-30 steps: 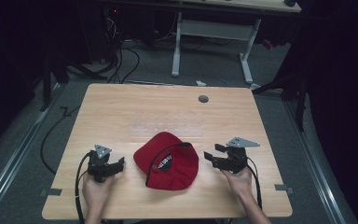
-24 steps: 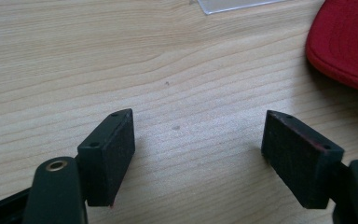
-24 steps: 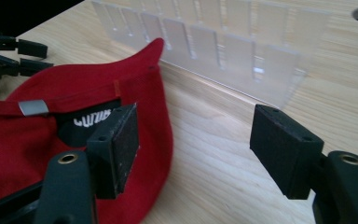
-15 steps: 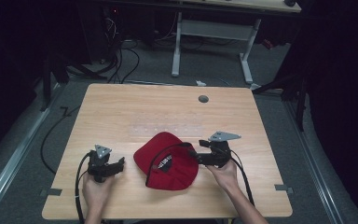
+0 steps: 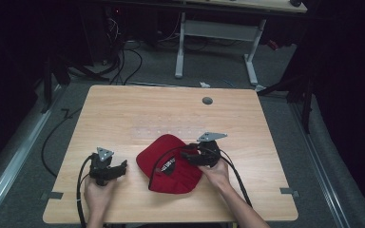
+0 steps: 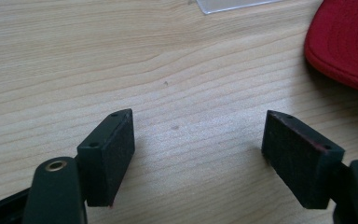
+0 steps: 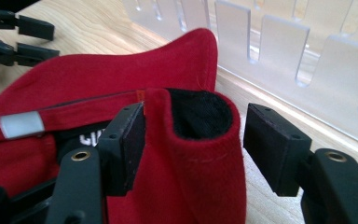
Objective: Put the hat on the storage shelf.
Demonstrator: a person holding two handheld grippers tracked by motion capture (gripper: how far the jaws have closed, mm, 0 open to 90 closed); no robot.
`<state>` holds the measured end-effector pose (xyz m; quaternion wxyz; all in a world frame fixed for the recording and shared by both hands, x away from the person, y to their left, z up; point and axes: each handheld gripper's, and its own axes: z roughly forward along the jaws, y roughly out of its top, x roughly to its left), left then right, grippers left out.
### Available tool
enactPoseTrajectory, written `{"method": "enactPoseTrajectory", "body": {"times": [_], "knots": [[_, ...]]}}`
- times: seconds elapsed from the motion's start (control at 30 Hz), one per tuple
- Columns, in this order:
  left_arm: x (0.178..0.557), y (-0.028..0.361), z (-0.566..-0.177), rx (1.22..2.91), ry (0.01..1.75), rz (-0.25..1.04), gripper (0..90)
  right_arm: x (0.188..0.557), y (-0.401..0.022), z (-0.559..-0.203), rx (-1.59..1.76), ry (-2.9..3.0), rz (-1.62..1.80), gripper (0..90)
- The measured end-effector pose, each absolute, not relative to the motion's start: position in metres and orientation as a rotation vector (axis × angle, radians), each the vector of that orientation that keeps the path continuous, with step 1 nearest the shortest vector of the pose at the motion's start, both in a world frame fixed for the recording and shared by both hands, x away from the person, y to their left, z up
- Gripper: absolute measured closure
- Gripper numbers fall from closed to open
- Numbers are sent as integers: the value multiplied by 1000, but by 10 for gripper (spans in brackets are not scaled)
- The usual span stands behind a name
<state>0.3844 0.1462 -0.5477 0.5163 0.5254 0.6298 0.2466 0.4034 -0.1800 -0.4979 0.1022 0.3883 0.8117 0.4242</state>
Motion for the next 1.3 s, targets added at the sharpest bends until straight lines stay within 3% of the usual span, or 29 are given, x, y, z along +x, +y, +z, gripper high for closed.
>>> {"method": "enactPoseTrajectory", "body": {"times": [0.37,0.57,0.6,0.83,1.3], "knots": [[384,146,-548,1266,1511,593,254,413,-174,-511,1199,2419,1234,419],[384,146,-548,1265,1512,593,254,412,-170,-513,1157,2441,1229,525],[384,146,-548,1265,1512,593,254,411,-170,-512,1126,2438,1230,584],[385,146,-548,1269,1509,588,254,407,-169,-509,1078,2468,1238,752],[384,145,-548,1270,1505,584,258,396,-172,-493,1089,2533,1337,827]]}}
